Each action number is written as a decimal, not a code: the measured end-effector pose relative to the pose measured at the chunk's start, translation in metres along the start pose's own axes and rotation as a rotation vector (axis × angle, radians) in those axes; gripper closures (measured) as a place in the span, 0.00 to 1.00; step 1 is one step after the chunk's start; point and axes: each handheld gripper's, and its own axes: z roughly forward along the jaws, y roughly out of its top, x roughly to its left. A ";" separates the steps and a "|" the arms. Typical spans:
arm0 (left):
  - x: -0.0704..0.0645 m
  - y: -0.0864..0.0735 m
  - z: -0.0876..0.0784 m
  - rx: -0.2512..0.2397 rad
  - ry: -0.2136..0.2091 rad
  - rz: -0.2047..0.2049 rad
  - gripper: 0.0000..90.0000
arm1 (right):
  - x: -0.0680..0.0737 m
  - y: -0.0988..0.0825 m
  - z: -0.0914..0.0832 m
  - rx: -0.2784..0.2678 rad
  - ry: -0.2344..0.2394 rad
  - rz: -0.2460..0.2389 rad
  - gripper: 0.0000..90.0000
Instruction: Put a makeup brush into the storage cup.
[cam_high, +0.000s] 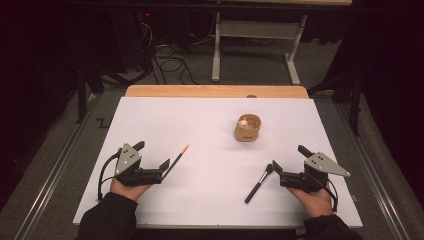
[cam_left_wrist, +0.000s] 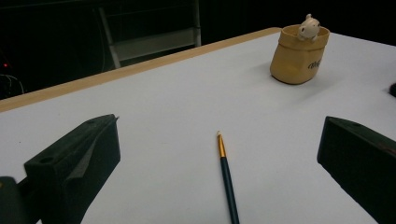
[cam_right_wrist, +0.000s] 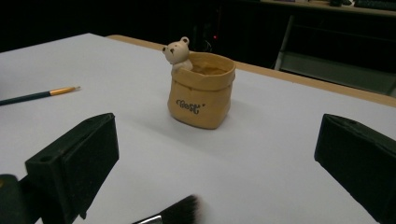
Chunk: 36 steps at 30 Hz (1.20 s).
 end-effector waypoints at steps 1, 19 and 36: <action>0.000 0.000 0.000 -0.004 -0.001 0.000 0.00 | 0.000 0.000 0.000 0.000 0.000 0.000 0.00; 0.000 0.001 -0.008 -0.108 -0.007 -0.004 0.00 | 0.002 0.005 -0.009 -0.159 0.042 -0.005 0.00; 0.019 -0.001 -0.007 0.075 0.084 -0.056 0.01 | 0.003 -0.002 -0.004 -0.100 0.066 0.005 0.00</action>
